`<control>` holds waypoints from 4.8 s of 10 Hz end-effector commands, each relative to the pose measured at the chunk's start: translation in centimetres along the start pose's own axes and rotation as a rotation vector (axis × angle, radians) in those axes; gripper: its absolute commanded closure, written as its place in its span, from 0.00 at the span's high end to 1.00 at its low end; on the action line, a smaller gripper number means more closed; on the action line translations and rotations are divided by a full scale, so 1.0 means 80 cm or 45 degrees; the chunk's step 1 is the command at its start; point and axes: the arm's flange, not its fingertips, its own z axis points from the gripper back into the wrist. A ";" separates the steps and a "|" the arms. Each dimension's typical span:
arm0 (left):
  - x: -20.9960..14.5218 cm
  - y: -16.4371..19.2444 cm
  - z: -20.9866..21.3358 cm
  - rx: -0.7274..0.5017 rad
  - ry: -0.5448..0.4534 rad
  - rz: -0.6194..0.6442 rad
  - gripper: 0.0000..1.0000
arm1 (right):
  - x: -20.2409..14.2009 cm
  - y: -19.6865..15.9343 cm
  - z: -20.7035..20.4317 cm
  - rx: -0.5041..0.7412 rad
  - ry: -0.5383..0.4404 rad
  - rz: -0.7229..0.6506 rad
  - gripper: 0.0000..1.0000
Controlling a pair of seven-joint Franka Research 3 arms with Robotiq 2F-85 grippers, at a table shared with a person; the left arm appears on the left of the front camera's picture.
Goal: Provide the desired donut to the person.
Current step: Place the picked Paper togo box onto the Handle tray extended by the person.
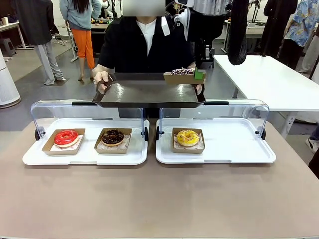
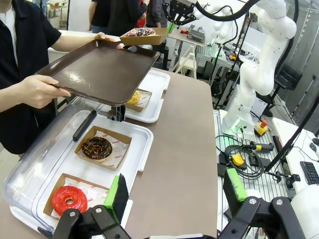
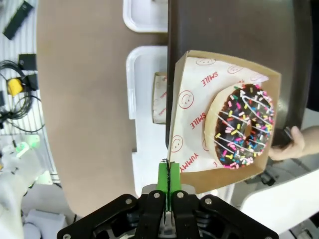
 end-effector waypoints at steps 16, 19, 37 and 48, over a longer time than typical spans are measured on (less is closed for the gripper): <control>0.002 -0.002 0.002 0.000 -0.008 0.006 1.00 | 0.000 -0.082 -0.067 0.013 0.031 -0.049 0.01; 0.002 -0.002 0.002 0.000 -0.008 0.006 1.00 | -0.002 -0.096 -0.091 0.063 -0.014 -0.005 0.01; 0.002 -0.002 0.002 0.000 -0.008 0.006 1.00 | -0.018 -0.096 -0.103 0.147 -0.052 0.056 0.96; 0.002 -0.002 0.002 0.000 -0.008 0.006 1.00 | -0.173 -0.005 0.005 0.203 -0.023 0.011 1.00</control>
